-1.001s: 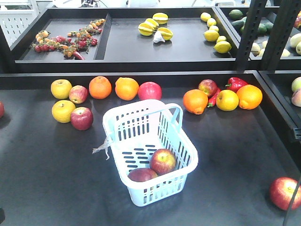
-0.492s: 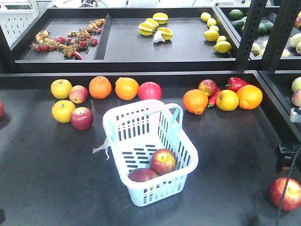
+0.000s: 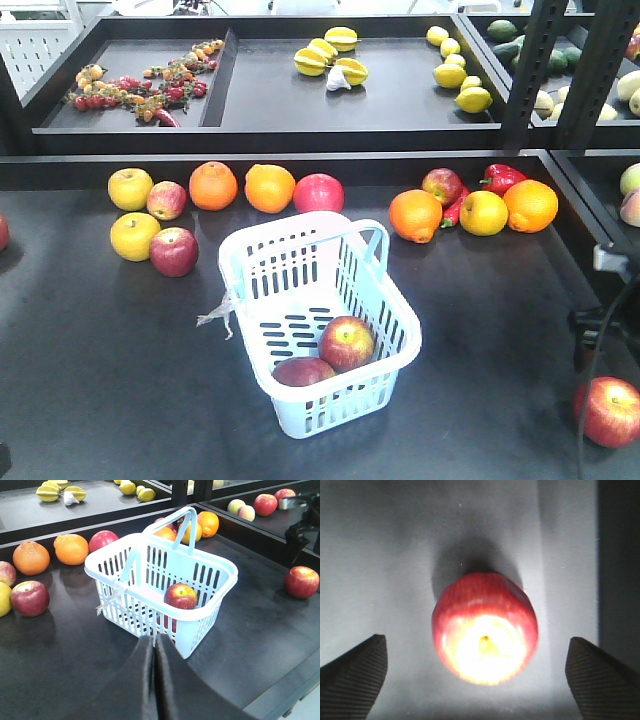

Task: Pick three apples into basket with both arms
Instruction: 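Grasp a third red apple with the right gripper and lift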

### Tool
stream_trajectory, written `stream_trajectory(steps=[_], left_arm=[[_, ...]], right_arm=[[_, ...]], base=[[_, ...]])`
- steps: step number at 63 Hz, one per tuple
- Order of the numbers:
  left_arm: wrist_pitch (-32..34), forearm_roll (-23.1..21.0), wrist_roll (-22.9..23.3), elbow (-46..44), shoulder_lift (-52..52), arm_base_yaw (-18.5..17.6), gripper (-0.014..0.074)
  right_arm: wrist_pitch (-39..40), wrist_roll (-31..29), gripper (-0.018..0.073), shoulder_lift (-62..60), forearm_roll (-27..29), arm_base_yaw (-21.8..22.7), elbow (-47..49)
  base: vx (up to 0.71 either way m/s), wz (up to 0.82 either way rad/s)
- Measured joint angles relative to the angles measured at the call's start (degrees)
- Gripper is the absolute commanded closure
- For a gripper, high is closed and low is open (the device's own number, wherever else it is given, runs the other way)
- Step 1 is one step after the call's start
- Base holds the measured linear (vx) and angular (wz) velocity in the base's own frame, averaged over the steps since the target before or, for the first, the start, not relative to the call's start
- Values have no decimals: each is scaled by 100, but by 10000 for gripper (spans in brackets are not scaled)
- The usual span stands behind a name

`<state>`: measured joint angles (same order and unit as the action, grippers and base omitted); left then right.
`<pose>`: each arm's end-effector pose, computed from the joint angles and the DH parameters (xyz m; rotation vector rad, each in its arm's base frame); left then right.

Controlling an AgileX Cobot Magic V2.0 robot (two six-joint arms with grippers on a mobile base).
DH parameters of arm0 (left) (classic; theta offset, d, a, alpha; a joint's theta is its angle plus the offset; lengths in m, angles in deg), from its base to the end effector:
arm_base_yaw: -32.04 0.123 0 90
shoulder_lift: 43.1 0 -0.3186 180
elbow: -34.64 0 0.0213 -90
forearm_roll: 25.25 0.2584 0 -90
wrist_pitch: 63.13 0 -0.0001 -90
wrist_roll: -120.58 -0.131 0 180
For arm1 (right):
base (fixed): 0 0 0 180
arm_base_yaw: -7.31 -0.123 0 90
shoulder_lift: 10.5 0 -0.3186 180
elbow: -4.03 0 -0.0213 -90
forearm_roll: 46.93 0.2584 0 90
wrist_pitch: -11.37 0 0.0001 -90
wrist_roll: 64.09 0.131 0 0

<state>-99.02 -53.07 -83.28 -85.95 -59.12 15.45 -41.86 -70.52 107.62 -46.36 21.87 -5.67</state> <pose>0.0456 -0.0510 0.2574 0.4731 1.8383 -0.4502 0.3534 -0.0907 0.1314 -0.2309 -3.1164 -0.0174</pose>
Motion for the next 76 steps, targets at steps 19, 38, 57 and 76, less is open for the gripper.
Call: stream_trajectory(steps=[19, 38, 57, 76], left_arm=[[0, 0, 0, 0, 0, 0, 603], [0, 0, 0, 0, 0, 0, 603], [0, 0, 0, 0, 0, 0, 603], [0, 0, 0, 0, 0, 0, 603]], right_arm=[[353, 76, -106, 844, -7, 0, 24], [455, 143, 19, 1110, -57, 7, 29], [213, -84, 381, 942, 272, 7, 29], [-178, -1388, 559, -555, 2087, 7, 228]], base=[[0, 0], [0, 0], [0, 0], [0, 0]])
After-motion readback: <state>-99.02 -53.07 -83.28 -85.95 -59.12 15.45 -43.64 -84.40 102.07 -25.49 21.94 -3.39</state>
